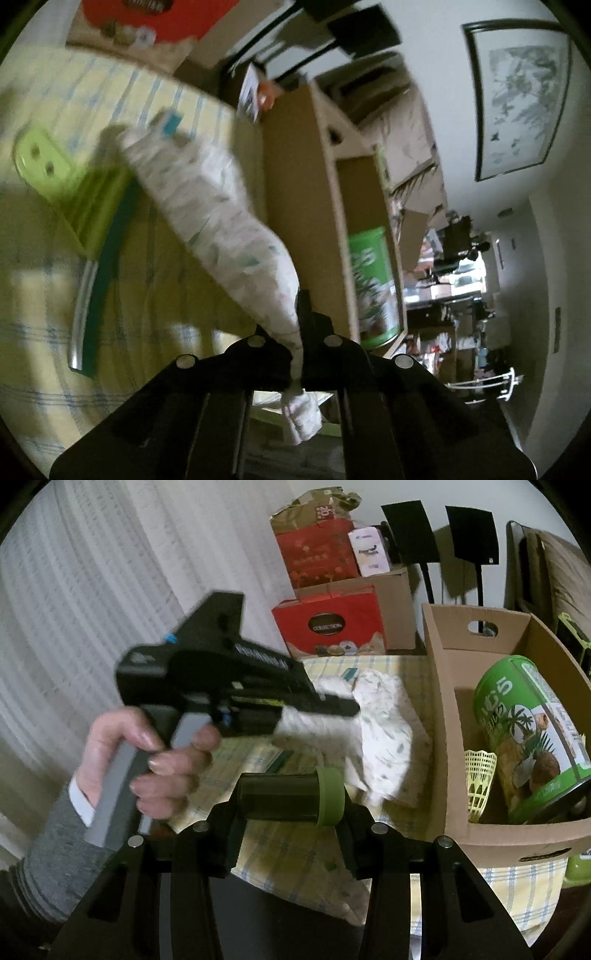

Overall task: Organize objects
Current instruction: 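Close the left gripper on the white floral cloth and lift it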

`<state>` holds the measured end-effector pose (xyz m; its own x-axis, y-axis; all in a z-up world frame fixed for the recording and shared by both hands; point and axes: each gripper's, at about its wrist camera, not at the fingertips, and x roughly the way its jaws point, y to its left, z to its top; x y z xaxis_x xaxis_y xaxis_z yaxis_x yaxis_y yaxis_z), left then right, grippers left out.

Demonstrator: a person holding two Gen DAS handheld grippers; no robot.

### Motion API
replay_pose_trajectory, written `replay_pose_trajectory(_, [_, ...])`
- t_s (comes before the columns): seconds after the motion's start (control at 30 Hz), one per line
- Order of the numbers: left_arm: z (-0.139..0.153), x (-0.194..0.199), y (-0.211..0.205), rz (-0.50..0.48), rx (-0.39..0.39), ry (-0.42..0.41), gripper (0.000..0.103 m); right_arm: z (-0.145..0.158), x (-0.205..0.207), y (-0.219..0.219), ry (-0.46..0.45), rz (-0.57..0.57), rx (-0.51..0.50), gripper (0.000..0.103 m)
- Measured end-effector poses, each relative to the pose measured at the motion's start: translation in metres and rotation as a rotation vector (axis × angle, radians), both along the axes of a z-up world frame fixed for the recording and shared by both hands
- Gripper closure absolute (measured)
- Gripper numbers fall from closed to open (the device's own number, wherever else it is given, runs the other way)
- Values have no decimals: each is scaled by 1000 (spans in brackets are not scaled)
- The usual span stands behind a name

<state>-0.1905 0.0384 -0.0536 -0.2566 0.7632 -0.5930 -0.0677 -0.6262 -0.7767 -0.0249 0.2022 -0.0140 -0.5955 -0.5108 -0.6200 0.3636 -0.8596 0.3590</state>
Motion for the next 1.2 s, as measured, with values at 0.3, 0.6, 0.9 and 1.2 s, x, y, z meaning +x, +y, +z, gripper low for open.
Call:
replay_pose_trajectory(0.3, [21, 0, -24, 63, 11, 58, 101, 17, -1, 6, 81, -42, -60, 59])
replay_pose_trajectory(0.6, [0, 3, -37, 86, -32, 38, 101, 7, -30, 10, 60, -102, -91, 59])
replay_pose_trajectory(0.9, [-29, 15, -41, 89, -184, 47, 101, -29, -48, -13, -31, -83, 3, 59])
replay_pose_trajectory(1.2, [-39, 27, -43, 74, -245, 59, 101, -32, -56, -5, -40, -132, -15, 52])
